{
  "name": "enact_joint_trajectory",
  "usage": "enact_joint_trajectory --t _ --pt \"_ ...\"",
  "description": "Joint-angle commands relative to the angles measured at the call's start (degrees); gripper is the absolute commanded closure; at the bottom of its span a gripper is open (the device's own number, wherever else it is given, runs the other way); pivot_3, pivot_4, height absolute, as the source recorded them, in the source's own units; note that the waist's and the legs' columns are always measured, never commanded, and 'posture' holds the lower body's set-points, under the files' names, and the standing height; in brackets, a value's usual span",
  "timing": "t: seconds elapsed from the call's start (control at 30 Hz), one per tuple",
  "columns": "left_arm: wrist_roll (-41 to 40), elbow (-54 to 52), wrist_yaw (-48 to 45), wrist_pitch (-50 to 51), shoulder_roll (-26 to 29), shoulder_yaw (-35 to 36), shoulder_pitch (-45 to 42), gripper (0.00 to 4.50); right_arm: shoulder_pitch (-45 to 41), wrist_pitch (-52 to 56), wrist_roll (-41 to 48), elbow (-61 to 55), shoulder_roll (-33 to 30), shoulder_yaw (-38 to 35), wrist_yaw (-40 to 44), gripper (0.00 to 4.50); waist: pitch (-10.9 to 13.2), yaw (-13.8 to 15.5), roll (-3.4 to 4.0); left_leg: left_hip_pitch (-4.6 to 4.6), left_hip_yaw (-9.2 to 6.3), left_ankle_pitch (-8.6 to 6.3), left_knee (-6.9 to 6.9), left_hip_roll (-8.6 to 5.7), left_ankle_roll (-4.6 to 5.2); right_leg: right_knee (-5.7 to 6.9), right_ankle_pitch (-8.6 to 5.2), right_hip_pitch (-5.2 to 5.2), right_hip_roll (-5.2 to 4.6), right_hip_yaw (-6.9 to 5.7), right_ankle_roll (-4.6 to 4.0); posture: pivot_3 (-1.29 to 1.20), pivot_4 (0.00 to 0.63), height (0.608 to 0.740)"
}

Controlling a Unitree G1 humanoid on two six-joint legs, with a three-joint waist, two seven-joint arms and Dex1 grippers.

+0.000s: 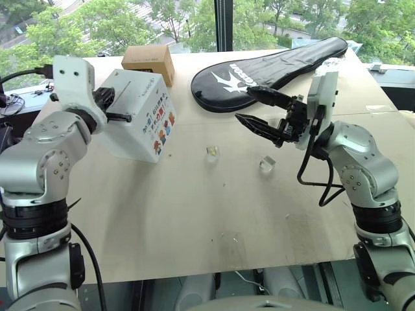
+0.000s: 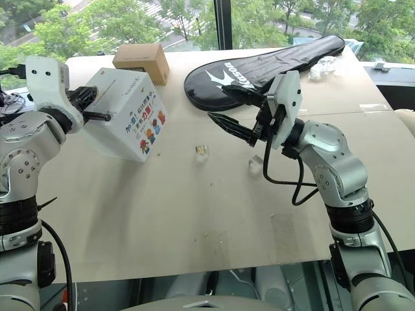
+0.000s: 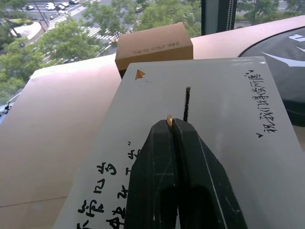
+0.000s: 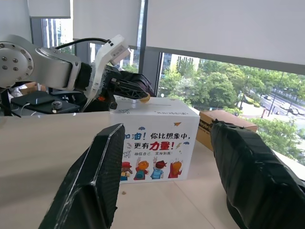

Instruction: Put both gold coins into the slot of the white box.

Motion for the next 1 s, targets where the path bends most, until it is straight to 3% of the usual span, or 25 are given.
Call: enact_joint_trajectory --t 0.03,0.67,0.77,0.97,1.0 --pt "0.5 0.8 -2.5 1.6 -0.7 0.9 -0.5 4.5 -1.3 -0.8 0.1 -1.5 0.0 -1.8 0.1 1.47 0.0 0.0 0.0 0.0 0.0 0.0 0.01 0.0 0.0 0.0 0.0 0.0 0.0 0.0 0.0 0.0 0.15 0.74" --pt "4.3 -1.2 -5.9 5.3 -3.8 1.5 0.0 4.5 -0.7 0.9 0.7 -2.6 -0.2 -1.7 -0.6 1.47 0.0 0.1 0.01 -0.02 -0.05 0.0 0.12 -0.02 0.0 0.02 0.0 0.05 -0.03 -0.01 0.0 0.0 0.15 0.74" --pt "5.4 -1.3 -5.7 4.6 -4.2 1.8 -0.2 3.64 -0.8 1.0 0.7 -2.6 -0.1 -1.7 -0.3 1.43 0.0 0.1 0.01 -0.02 -0.05 0.0 0.13 -0.02 0.0 0.03 0.0 0.05 -0.03 -0.01 0.0 0.0 0.15 0.74" --pt "10.9 0.2 -5.1 -5.3 -5.2 2.2 -0.5 0.83 -0.7 1.1 0.6 -2.8 0.0 -1.9 -0.2 1.43 0.0 0.1 0.0 -0.03 -0.05 0.0 0.15 -0.02 0.0 0.04 0.0 0.05 -0.03 -0.02 0.0 0.0 0.15 0.74" --pt "10.4 0.1 -5.5 -6.9 -6.1 3.4 -0.7 0.52 -0.5 1.3 0.6 -2.8 -0.1 -2.0 -0.3 1.43 0.0 0.1 0.01 -0.03 -0.05 0.0 0.16 -0.02 0.0 0.04 0.0 0.05 -0.03 -0.03 0.0 0.0 0.15 0.74"
